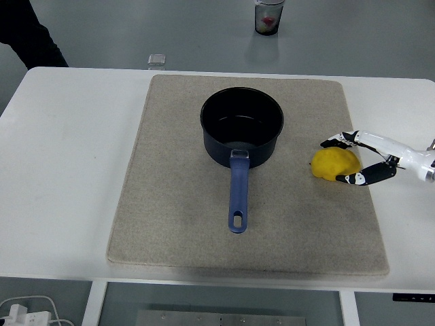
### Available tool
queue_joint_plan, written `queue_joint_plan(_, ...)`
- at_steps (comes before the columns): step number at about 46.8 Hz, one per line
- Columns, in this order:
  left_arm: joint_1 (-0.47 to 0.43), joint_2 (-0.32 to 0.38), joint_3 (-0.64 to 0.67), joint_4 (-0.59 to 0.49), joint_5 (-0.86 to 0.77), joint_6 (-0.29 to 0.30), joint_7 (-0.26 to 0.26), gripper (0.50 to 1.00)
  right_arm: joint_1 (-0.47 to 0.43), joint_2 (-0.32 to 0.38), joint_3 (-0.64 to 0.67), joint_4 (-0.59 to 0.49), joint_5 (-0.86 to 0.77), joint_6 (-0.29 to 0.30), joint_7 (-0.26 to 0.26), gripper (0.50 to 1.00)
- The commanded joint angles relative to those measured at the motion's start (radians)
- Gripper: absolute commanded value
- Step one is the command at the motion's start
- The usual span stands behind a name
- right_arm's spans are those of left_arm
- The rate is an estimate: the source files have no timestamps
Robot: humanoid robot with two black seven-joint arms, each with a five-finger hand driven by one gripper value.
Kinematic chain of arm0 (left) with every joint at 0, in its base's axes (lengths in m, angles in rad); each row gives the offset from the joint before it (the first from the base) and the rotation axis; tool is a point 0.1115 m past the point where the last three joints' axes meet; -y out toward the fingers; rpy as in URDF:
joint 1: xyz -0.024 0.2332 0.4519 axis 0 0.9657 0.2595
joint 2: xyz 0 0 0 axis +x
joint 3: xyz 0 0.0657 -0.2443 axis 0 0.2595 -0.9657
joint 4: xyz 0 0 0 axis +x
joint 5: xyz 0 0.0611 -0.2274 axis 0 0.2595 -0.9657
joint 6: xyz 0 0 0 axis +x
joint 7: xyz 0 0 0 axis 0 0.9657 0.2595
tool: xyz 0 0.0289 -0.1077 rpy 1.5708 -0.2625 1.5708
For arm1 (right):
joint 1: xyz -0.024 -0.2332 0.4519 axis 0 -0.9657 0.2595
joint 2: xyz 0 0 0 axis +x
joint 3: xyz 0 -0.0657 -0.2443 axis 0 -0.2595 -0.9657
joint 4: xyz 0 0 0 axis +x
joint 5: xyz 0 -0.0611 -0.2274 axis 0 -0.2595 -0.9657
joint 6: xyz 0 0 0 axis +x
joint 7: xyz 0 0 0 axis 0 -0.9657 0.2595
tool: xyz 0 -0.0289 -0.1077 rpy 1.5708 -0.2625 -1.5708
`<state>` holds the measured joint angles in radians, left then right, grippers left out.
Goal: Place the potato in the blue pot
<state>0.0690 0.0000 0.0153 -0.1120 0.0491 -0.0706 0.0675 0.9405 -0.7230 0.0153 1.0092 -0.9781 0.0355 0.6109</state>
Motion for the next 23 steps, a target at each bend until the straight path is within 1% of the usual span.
queue_joint_plan(1,0.000,0.000,0.000,0.000,0.000,0.000,0.000,0.996,-0.002,0.001,-0.001,-0.004,-0.001,0.000,0.000,0.803)
queue_joint_plan(8,0.000,0.000,0.000,0.000,0.000,0.000,0.000,0.996,-0.006,0.002,0.000,-0.004,-0.001,0.000,0.000,0.785)
queue_joint_plan(11,0.000,0.000,0.000,0.000,0.000,0.000,0.000,0.996,-0.011,0.002,0.000,-0.004,-0.001,0.000,0.000,0.760)
queue_joint_plan(12,0.000,0.000,0.000,0.000,0.000,0.000,0.000,0.996,-0.012,0.002,0.000,-0.004,-0.001,0.000,0.000,0.746)
queue_joint_plan(13,0.000,0.000,0.000,0.000,0.000,0.000,0.000,0.996,-0.014,0.002,0.000,-0.004,-0.001,-0.002,0.000,0.713)
queue_joint_plan(15,0.000,0.000,0.000,0.000,0.000,0.000,0.000,0.996,-0.015,0.002,0.000,-0.006,0.001,-0.003,0.000,0.628)
queue_joint_plan(17,0.000,0.000,0.000,0.000,0.000,0.000,0.000,0.996,-0.015,0.002,0.000,-0.006,-0.001,-0.012,0.000,0.572)
queue_joint_plan(19,0.000,0.000,0.000,0.000,0.000,0.000,0.000,0.996,-0.015,0.004,0.000,-0.008,0.001,-0.020,0.000,0.505)
queue_joint_plan(23,0.000,0.000,0.000,0.000,0.000,0.000,0.000,0.996,-0.017,0.017,0.000,-0.009,0.001,-0.034,0.000,0.500)
